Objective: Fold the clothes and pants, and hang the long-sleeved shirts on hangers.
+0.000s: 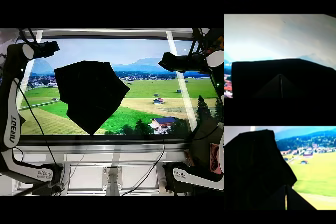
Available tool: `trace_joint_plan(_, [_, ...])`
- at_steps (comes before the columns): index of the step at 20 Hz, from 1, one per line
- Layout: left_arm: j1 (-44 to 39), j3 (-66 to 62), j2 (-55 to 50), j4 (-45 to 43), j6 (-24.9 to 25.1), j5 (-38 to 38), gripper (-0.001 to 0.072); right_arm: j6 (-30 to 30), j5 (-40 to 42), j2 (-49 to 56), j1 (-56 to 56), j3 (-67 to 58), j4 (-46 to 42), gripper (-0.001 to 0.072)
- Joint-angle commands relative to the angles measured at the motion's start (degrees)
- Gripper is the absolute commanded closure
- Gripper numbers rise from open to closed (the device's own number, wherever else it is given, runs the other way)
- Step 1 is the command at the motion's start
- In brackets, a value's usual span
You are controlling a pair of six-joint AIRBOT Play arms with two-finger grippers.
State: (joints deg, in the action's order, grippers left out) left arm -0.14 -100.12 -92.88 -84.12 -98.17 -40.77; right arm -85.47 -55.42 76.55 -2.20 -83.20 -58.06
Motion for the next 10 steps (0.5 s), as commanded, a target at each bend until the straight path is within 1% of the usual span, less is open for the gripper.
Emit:
trace_joint_plan(1, [-0.1,1.1,3.3,4.6,3.8,-4.7,0.0698,2.1,-0.1,0.9,-0.6,0.3,4.8,0.0683])
trace_joint_plan(2, [0.0,2.8,4.9,5.6,4.1,-6.0,0.0698,5.7,-2.4,1.9,-1.4,0.7,9.0,0.0684])
trace_joint_plan(4, [-0.1,9.3,9.6,6.3,4.1,-8.9,0.0698,10.7,-7.1,4.0,-2.9,3.3,17.7,0.0684])
trace_joint_plan(6, [-0.1,20.1,16.8,9.8,4.7,-8.4,0.0698,16.1,-11.9,6.2,-4.1,7.5,26.9,0.0683])
trace_joint_plan(7, [0.0,25.6,20.7,11.6,4.7,-7.7,0.0698,17.7,-13.3,7.2,-4.5,9.7,30.6,0.0683])
trace_joint_plan(8, [-0.1,31.4,25.0,14.4,4.7,-7.6,0.0698,18.6,-14.3,8.3,-4.7,11.6,32.9,0.0682])
trace_joint_plan(10, [-0.2,41.7,33.0,21.9,4.7,-9.1,0.0697,18.6,-14.0,10.1,-4.6,13.4,32.1,0.0679])
